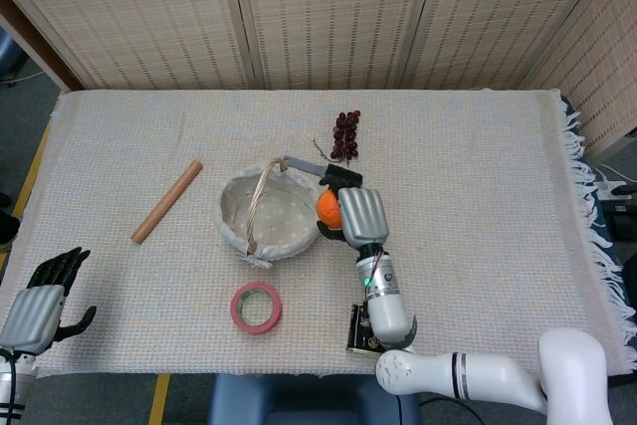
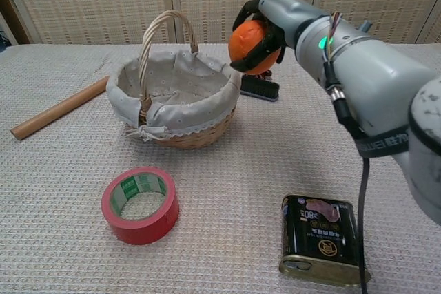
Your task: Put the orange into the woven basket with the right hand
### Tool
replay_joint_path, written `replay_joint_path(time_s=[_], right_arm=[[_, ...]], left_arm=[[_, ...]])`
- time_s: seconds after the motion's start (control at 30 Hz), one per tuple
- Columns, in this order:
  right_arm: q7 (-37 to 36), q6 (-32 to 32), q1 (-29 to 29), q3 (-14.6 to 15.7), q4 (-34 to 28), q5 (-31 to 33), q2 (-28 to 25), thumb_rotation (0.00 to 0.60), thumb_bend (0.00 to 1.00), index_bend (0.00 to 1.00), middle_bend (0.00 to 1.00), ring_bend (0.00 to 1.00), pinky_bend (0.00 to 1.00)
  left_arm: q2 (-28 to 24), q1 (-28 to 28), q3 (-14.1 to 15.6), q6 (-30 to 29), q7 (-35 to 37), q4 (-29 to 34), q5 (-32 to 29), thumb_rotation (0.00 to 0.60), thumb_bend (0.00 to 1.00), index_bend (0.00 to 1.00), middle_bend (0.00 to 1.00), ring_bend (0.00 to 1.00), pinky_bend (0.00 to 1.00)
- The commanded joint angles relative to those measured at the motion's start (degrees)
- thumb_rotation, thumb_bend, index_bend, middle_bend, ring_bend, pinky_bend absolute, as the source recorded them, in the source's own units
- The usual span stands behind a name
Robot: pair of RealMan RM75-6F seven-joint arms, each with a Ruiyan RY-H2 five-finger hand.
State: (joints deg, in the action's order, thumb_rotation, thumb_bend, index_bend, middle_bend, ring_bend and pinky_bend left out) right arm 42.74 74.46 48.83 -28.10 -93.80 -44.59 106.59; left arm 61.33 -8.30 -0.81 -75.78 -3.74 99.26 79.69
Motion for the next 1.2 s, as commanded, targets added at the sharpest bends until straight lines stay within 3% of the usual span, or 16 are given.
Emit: replay_joint_path(time_s=[0.03, 0.37, 0.47, 0.6, 0.73, 0.83, 1.2], right_arm=[[0.27, -0.1, 2.8, -1.76, 3.28, 1.52, 3.12, 0.6, 0.29, 0.32, 0.61, 0.63, 0.7], [-1.28, -0.32, 7.49, -2.96, 11.52, 2.5, 8.91, 0.6, 0.29, 0.36, 0.61, 0.6, 0.7], [-1.82, -1.26, 7.84, -2.37, 12.8, 2.71, 9.5, 0.6, 0.29, 0.37, 0.59, 0.52, 0.64], [-2.44, -2.02, 8.09, -1.27, 14.13, 1.74, 9.7, 0.6, 0.29, 0.37, 0.39, 0.29, 0.38], [-3.79, -2.47, 8.13, -0.15, 15.51, -0.44, 9.58, 0.6, 0.26, 0.05, 0.07, 0.01, 0.14], [-4.84, -1.84, 8.23, -0.25, 16.32, -1.73, 9.97, 0.6, 0.2, 0.0, 0.0, 0.0, 0.05], [-5.55, -1.47, 7.82, -0.69, 15.27, -2.35, 9.65, 0.6, 0.18, 0.0, 0.0, 0.0, 0.04]], left_arm=[[-0.03, 0.03, 0.0, -0.03, 0.19, -0.06, 0.01, 0.6, 0.34, 0.0, 0.0, 0.0, 0.07], [-0.3, 0.04, 0.07, -0.04, 1.02, -0.02, 0.37, 0.6, 0.34, 0.0, 0.0, 0.0, 0.07], [-0.22, 0.03, -0.04, -0.31, 0.55, -0.38, 0.47, 0.6, 0.35, 0.0, 0.0, 0.0, 0.07], [-0.05, 0.06, -0.04, -0.46, 0.5, -0.58, 0.59, 0.6, 0.35, 0.0, 0.0, 0.0, 0.07], [-0.15, 0.04, -0.06, -0.4, 0.57, -0.53, 0.53, 0.6, 0.35, 0.0, 0.0, 0.0, 0.07], [-0.2, 0.01, -0.06, -0.3, 0.71, -0.5, 0.49, 0.6, 0.35, 0.0, 0.0, 0.0, 0.07], [-0.25, 0.0, -0.03, -0.25, 0.61, -0.46, 0.47, 0.6, 0.34, 0.0, 0.0, 0.0, 0.07]])
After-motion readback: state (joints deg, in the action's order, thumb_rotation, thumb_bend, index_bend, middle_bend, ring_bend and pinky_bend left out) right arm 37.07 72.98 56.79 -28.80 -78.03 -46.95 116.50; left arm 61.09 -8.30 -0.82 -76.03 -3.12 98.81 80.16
